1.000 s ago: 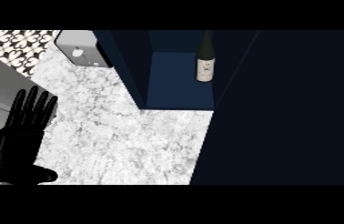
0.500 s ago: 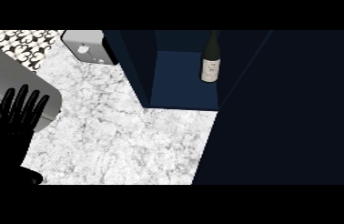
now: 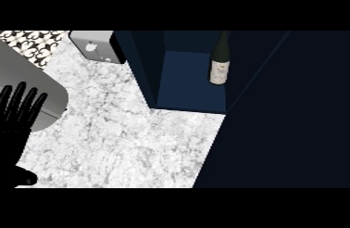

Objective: Pick up the wine, place it into the cabinet and close the cabinet

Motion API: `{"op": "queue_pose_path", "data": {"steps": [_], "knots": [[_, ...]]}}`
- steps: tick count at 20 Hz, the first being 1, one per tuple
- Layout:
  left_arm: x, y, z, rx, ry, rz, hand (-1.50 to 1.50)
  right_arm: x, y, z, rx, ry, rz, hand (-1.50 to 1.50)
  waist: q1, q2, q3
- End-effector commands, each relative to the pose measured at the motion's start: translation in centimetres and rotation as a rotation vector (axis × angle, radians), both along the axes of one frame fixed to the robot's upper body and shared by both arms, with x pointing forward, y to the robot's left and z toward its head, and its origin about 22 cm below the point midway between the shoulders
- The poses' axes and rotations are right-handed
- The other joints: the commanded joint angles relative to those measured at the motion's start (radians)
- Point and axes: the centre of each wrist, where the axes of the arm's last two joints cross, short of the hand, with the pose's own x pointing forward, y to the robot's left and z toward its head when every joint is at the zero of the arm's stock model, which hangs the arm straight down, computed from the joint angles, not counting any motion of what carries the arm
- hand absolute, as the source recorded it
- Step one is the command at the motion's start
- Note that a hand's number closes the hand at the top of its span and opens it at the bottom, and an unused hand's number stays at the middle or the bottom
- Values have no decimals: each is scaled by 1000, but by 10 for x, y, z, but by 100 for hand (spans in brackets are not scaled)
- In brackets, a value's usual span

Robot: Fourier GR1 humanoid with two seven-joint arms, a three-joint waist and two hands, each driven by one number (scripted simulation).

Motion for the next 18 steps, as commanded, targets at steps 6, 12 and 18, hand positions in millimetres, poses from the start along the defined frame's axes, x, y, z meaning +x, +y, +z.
{"op": "queue_pose_path", "data": {"steps": [6, 12, 18], "knots": [[-4, 14, 0, 5, 28, 23, -150, 41, 104, 41, 119, 109, 127, 150, -19, -8, 4], [-10, 40, -9, -16, 17, 56, -150, 86, 158, 73, 137, 141, 74, 150, -45, -7, 7], [-2, 47, 5, 2, 17, 59, -150, 143, 165, 72, 188, 204, 34, 150, -52, -7, 9]]}}
